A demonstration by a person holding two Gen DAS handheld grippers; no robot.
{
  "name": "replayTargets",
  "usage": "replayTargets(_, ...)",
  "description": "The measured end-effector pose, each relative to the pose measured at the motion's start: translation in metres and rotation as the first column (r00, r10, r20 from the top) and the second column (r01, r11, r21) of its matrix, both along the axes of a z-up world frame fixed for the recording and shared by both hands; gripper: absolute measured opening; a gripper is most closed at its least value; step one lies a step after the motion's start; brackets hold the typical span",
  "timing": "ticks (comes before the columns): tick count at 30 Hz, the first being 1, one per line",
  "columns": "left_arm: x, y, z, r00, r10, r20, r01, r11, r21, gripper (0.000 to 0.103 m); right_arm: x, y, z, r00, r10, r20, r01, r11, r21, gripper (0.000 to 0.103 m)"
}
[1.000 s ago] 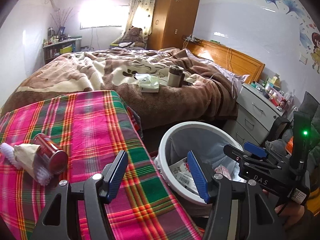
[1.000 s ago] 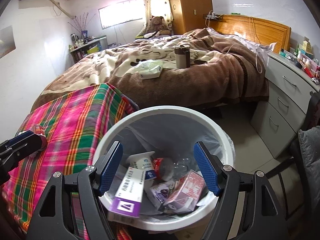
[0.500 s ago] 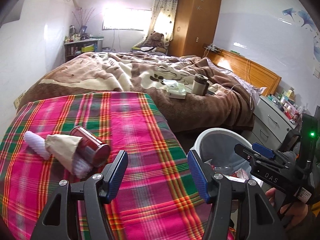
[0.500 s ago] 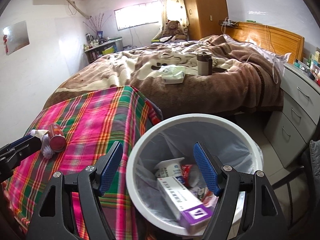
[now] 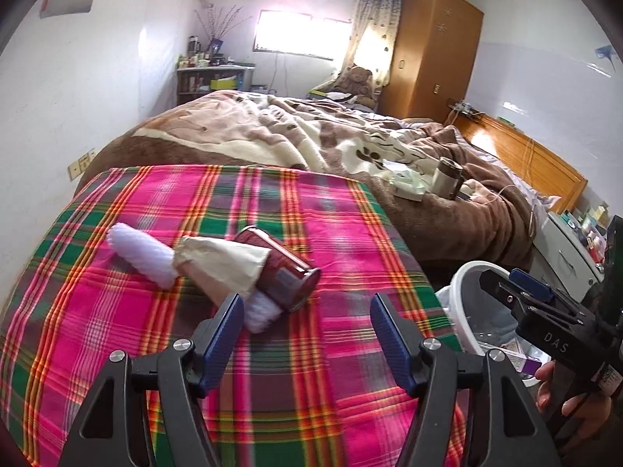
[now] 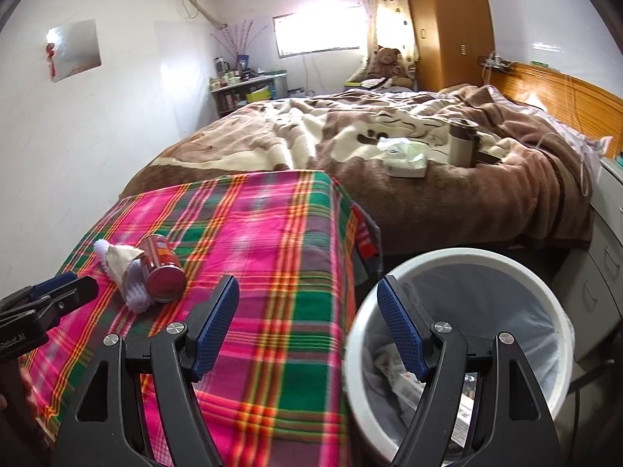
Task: Collect trash
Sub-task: 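Move both tools back over the cloth toward the red can and tissue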
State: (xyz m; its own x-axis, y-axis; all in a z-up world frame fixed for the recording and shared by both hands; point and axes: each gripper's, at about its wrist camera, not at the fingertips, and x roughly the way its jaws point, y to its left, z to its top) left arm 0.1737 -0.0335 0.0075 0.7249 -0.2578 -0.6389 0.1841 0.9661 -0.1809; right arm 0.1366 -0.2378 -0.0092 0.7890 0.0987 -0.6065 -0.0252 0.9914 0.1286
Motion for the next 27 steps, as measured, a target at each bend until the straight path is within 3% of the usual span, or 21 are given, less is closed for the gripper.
replayTargets(15,0.022,0.040,-0.025,0.993,0.084,-0.078,-0.085,0.996,-0.015,0.067,0.036,0.039,-0.006,0.994,0.108,-0.034,-0.108,0.994,-0.015,0.075)
replayTargets(27,0.058,0.044,-0.053,0.986,0.082,-0.145,-0.075,0.996,0.056,0.067,0.062,0.066,-0.023,0.978,0.182,-0.099,-0.185,0.983,-0.018,0.075)
